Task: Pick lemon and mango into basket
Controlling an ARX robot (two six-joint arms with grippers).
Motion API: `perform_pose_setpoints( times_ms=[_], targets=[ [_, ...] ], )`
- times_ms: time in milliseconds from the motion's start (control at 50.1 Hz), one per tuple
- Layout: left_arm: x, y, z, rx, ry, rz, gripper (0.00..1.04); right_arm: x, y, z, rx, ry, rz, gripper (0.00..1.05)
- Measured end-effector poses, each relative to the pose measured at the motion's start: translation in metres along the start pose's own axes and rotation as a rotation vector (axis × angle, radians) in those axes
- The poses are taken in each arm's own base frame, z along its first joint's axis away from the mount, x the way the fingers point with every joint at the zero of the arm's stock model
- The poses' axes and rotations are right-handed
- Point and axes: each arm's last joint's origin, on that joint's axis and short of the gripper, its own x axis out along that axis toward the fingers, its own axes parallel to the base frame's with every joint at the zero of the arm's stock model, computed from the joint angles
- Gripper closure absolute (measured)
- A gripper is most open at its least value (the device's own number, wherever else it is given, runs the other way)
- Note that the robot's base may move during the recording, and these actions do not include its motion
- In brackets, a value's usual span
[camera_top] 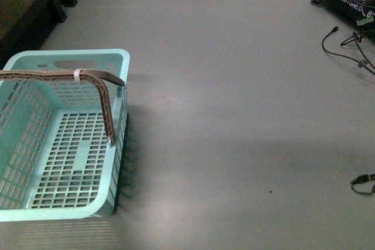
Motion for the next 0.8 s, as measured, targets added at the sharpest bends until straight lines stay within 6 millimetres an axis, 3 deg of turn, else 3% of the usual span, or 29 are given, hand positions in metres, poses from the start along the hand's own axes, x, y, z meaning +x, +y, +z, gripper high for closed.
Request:
perform_pose_setpoints(
  times_ms=[519, 638, 798],
  targets=[
    [0.0, 0.0, 0.0, -0.006, 0.003, 0.005, 0.07, 0.0, 0.0, 0.0, 0.0, 0.0, 0.0, 0.09],
    [0.006, -0.004, -0.006, -0.334, 0.51, 0.287, 0.07, 0.0, 0.0, 0.0, 0.0, 0.0, 0.0, 0.09],
    [0.019, 0.0, -0.013, -0.669, 0.536, 0.383, 0.07, 0.0, 0.0, 0.0, 0.0, 0.0, 0.0, 0.09]
  ],
)
